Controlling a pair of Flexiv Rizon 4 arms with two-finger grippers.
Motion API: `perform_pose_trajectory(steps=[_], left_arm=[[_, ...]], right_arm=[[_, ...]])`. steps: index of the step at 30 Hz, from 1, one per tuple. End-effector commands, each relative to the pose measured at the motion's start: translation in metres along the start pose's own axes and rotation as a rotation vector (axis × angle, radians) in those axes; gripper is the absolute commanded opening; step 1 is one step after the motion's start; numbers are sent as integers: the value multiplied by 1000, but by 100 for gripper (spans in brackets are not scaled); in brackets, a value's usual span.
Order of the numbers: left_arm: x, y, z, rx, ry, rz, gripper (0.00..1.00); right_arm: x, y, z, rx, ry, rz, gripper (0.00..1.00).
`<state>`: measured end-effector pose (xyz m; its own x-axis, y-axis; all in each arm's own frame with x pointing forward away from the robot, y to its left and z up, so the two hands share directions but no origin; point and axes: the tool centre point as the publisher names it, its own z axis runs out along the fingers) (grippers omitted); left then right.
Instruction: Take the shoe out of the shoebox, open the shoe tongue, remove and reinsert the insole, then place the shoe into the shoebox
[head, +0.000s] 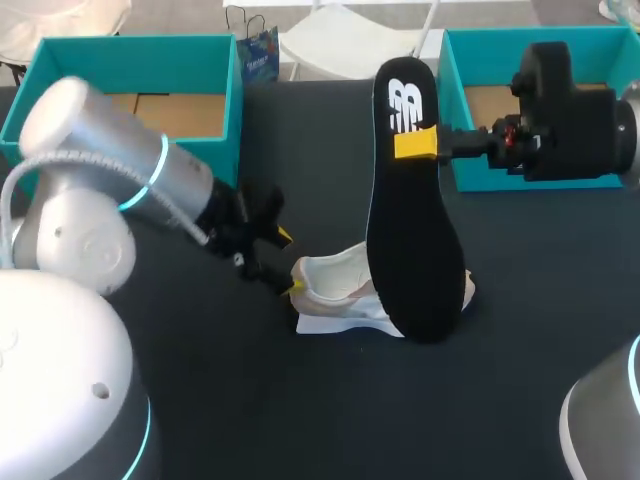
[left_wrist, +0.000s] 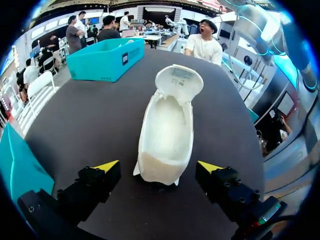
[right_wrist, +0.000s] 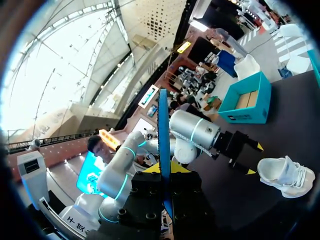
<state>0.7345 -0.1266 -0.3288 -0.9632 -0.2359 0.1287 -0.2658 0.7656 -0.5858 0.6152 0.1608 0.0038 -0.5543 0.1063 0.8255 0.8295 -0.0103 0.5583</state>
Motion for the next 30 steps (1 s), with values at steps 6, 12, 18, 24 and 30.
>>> perform_pose_trajectory(steps=[6, 12, 18, 24, 30], left_arm=[[-11, -13, 16, -582, 84, -37, 100], [1, -19, 9, -653, 30, 31, 100], [9, -24, 2, -683, -47, 104, 100], [10, -27, 0, -705, -89, 135, 100], [5, -25, -2, -699, -107, 103, 100]], right_arm=[[-2, 3, 5, 4, -1, 2, 0], [-2, 3, 5, 4, -1, 2, 0], [-2, 3, 5, 4, -1, 2, 0], [-2, 3, 5, 4, -1, 2, 0], [-2, 3, 5, 4, -1, 2, 0]])
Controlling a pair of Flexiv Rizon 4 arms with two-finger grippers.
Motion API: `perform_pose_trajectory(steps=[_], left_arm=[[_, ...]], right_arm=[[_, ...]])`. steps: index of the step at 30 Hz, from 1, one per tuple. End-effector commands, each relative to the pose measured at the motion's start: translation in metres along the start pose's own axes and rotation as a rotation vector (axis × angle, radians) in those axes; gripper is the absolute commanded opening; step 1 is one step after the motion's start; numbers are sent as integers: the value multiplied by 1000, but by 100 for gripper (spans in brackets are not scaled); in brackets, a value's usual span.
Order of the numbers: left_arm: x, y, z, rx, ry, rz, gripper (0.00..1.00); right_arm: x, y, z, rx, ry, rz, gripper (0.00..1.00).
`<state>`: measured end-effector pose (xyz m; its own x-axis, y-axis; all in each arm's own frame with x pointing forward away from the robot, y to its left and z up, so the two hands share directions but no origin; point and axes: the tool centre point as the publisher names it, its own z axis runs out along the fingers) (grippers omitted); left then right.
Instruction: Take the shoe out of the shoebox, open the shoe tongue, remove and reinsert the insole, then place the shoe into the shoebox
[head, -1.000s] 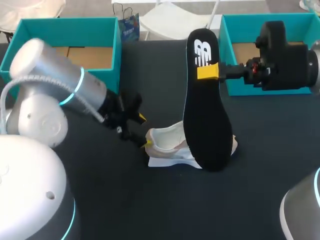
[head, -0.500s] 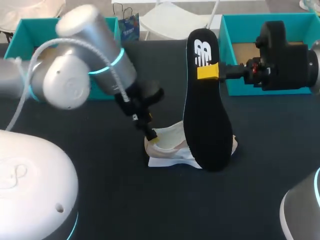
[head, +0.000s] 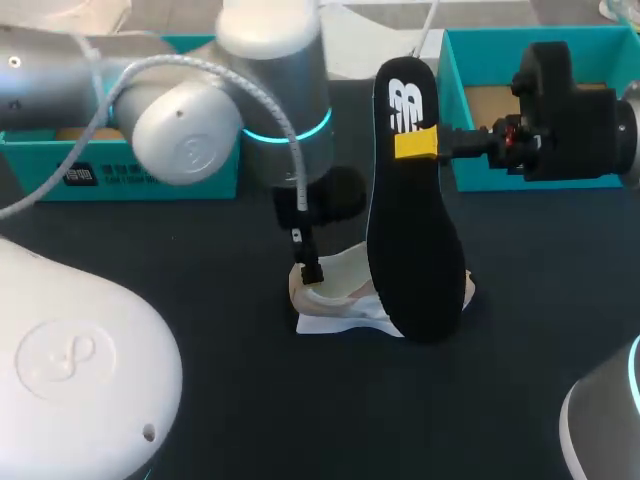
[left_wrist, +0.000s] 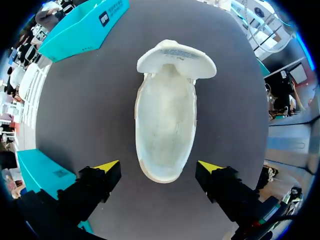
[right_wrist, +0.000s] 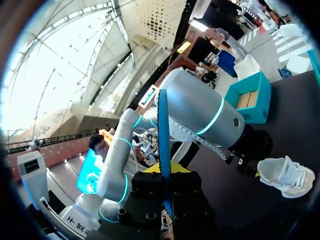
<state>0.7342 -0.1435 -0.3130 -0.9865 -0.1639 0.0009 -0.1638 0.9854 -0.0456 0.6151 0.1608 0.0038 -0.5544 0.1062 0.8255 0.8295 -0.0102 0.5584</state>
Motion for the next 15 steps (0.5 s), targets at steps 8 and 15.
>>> perform_pose_trajectory(steps=[8, 15], left_arm=[[-5, -1, 2, -96, 6, -17, 100], [-9, -6, 7, -57, -35, 24, 100]], right_arm=[[-2, 3, 5, 4, -1, 2, 0], [-2, 3, 5, 4, -1, 2, 0]])
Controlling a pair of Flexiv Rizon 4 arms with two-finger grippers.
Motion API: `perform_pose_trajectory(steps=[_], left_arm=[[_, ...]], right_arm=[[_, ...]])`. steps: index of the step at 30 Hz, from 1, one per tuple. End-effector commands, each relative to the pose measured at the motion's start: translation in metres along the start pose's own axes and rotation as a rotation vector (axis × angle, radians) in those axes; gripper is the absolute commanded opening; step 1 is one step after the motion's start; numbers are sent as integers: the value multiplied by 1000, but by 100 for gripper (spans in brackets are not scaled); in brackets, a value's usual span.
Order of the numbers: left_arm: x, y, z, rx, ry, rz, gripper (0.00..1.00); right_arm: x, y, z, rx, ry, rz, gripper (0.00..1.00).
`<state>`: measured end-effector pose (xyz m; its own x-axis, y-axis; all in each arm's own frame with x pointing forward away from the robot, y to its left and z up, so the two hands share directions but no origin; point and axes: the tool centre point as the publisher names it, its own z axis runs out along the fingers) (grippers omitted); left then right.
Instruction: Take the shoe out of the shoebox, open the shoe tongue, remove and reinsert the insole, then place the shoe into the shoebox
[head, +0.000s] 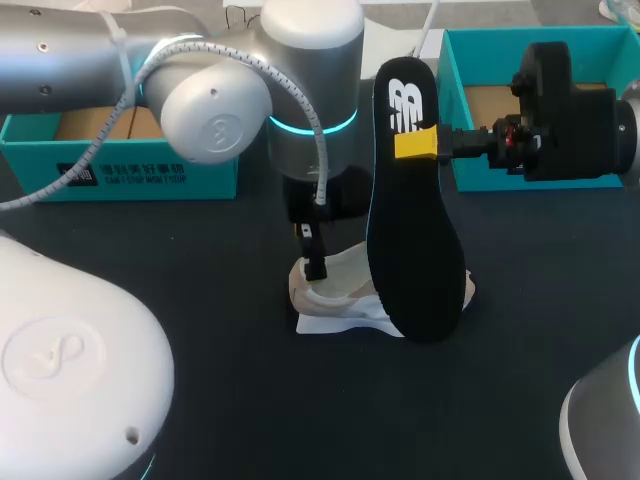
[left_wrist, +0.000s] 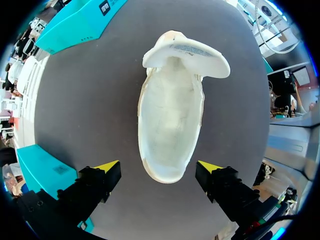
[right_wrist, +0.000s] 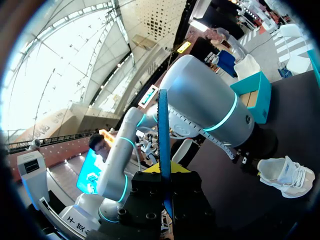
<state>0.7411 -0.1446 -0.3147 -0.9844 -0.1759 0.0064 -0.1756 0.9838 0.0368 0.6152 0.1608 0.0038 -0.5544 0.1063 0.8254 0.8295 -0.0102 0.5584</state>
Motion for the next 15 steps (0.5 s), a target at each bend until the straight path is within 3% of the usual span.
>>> perform_pose_trajectory(steps=[1, 4, 6, 8, 10, 11, 13, 15], left_arm=[[-3, -6, 5, 33, -53, 42, 100], [-5, -8, 6, 41, -56, 48, 100], [-19, -25, 12, 112, -59, 61, 100], [-23, -29, 15, 122, -53, 60, 100], [-33, -40, 24, 139, -39, 52, 62], [-36, -43, 27, 139, -40, 38, 54], [-37, -50, 31, 143, -35, 54, 43], [-37, -56, 35, 136, -37, 59, 43]], right_arm=[[-2, 3, 5, 4, -1, 2, 0], [-2, 3, 5, 4, -1, 2, 0], [-2, 3, 5, 4, -1, 2, 0], [-2, 3, 5, 4, -1, 2, 0], [-2, 3, 5, 4, -1, 2, 0], [-2, 3, 5, 4, -1, 2, 0], [-2, 3, 5, 4, -1, 2, 0], [-2, 3, 5, 4, -1, 2, 0]])
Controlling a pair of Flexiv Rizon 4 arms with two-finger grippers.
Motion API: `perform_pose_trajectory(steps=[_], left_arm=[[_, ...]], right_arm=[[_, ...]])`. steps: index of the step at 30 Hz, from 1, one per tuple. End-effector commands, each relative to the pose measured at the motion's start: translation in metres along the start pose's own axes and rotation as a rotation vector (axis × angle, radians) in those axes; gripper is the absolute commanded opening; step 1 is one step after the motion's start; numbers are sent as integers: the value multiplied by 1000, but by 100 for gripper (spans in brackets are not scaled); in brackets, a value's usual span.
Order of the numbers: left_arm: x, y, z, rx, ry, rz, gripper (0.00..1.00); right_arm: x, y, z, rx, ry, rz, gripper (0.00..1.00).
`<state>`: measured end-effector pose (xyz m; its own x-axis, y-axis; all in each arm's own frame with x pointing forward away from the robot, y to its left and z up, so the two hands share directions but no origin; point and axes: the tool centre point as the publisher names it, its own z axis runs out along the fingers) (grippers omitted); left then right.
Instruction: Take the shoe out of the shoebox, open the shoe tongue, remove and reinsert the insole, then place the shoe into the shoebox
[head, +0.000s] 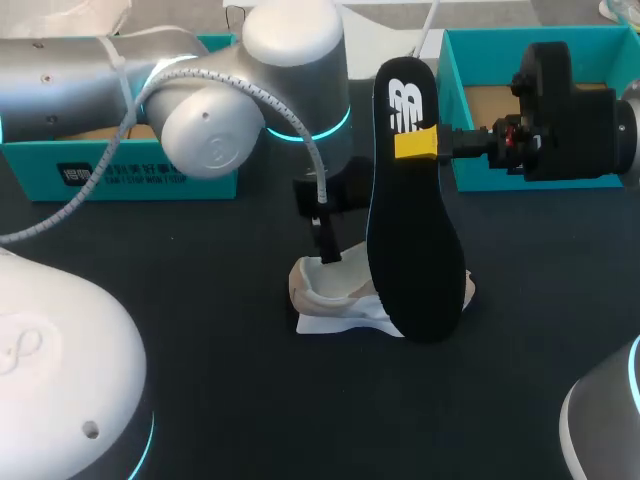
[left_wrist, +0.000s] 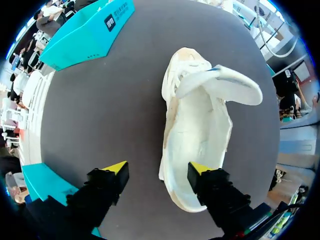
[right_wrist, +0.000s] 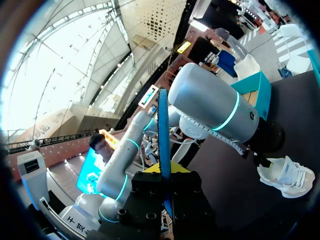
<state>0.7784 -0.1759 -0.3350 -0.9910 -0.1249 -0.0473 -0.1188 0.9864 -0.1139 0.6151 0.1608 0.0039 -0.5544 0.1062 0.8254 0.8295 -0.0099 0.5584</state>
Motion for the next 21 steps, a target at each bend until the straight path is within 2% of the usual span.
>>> perform_pose_trajectory(steps=[1, 5, 9, 16, 21], left_arm=[[-7, -18, 22, -16, 22, 11, 44], [-4, -26, 28, -34, 32, 18, 46], [1, -31, 29, -30, 53, 30, 43], [6, -40, 36, -37, 61, 33, 47], [9, -48, 44, -36, 79, 37, 44]], right_arm=[[-2, 3, 5, 4, -1, 2, 0], [-2, 3, 5, 4, -1, 2, 0], [-2, 3, 5, 4, -1, 2, 0], [-2, 3, 5, 4, -1, 2, 0], [-2, 3, 5, 4, -1, 2, 0]])
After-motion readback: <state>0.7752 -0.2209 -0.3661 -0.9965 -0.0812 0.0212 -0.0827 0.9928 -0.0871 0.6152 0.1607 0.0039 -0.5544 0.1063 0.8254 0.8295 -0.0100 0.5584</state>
